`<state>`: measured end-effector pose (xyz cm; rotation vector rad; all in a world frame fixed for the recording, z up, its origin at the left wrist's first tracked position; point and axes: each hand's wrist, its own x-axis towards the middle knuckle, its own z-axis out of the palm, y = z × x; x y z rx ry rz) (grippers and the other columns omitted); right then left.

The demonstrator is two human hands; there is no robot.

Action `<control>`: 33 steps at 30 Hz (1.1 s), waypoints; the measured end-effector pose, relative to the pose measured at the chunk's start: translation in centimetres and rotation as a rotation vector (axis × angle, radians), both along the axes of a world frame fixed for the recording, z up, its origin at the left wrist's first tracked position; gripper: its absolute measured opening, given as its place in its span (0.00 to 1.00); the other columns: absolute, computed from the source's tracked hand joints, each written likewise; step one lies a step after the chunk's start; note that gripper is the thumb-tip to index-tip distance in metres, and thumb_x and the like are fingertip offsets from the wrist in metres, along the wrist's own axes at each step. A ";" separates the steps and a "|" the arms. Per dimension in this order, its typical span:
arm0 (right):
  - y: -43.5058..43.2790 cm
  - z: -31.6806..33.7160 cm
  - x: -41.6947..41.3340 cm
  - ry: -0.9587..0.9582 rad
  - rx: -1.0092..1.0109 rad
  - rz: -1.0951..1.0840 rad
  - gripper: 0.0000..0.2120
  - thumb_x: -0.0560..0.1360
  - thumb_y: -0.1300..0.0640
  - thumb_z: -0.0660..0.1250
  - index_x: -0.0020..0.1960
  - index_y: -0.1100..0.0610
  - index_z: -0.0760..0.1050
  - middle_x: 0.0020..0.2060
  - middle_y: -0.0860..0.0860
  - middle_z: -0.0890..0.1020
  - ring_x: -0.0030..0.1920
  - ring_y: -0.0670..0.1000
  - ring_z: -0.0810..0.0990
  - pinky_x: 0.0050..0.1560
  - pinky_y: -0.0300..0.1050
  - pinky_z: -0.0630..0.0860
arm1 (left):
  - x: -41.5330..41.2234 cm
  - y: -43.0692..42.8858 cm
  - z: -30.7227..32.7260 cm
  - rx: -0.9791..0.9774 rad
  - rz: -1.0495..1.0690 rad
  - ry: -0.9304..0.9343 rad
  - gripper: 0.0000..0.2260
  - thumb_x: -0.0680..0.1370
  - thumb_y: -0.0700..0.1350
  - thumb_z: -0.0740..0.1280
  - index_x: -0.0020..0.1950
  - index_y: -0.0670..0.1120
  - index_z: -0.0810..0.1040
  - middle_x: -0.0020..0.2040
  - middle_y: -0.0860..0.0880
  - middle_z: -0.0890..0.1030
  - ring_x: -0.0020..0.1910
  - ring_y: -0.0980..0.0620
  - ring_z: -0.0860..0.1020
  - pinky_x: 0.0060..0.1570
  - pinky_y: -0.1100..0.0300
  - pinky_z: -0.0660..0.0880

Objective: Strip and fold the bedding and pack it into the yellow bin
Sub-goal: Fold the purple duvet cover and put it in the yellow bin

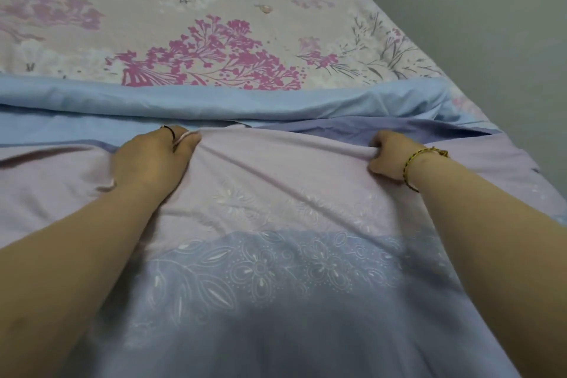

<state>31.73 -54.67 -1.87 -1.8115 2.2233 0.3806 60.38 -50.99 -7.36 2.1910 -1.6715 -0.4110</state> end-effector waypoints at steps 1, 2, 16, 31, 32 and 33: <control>-0.4 0.3 0.0 0.024 -0.065 -0.003 0.16 0.75 0.63 0.60 0.62 0.60 0.70 0.55 0.59 0.77 0.54 0.60 0.76 0.52 0.46 0.71 | 0.1 0.0 0.0 -0.001 0.005 0.001 0.19 0.80 0.55 0.56 0.62 0.44 0.76 0.58 0.36 0.78 0.58 0.36 0.73 0.53 0.52 0.69; -0.6 0.6 -0.1 0.020 -0.192 -0.028 0.14 0.75 0.64 0.59 0.60 0.61 0.71 0.56 0.60 0.76 0.54 0.61 0.75 0.52 0.46 0.71 | 0.1 0.0 -0.1 -0.003 0.007 0.004 0.19 0.79 0.55 0.57 0.62 0.45 0.76 0.57 0.36 0.78 0.58 0.37 0.74 0.52 0.52 0.69; 17.7 -9.0 15.3 -0.261 -0.277 0.224 0.31 0.77 0.39 0.35 0.67 0.54 0.64 0.65 0.57 0.74 0.67 0.57 0.65 0.66 0.59 0.54 | 0.5 0.5 -1.2 -0.155 -0.123 -0.124 0.19 0.78 0.50 0.62 0.65 0.42 0.73 0.62 0.38 0.74 0.61 0.38 0.71 0.59 0.50 0.60; 24.2 -2.1 18.9 -0.190 0.223 0.178 0.27 0.81 0.47 0.41 0.75 0.51 0.33 0.75 0.50 0.35 0.75 0.52 0.36 0.74 0.56 0.39 | 20.1 35.1 4.2 0.463 0.443 -0.202 0.43 0.64 0.69 0.36 0.76 0.51 0.53 0.77 0.46 0.52 0.76 0.48 0.51 0.71 0.52 0.45; 25.1 -1.4 19.9 -0.197 0.223 0.182 0.27 0.81 0.46 0.41 0.75 0.51 0.33 0.75 0.50 0.35 0.75 0.52 0.37 0.74 0.55 0.40 | 22.0 36.5 4.5 0.457 0.489 -0.250 0.39 0.70 0.69 0.40 0.76 0.51 0.51 0.77 0.47 0.50 0.76 0.49 0.48 0.72 0.52 0.44; 26.1 -1.2 22.3 -0.214 0.193 0.199 0.28 0.81 0.45 0.42 0.75 0.52 0.33 0.75 0.50 0.36 0.76 0.52 0.38 0.74 0.54 0.41 | 24.6 38.0 4.8 0.440 0.531 -0.268 0.34 0.75 0.67 0.45 0.76 0.51 0.50 0.77 0.47 0.48 0.76 0.49 0.47 0.72 0.52 0.44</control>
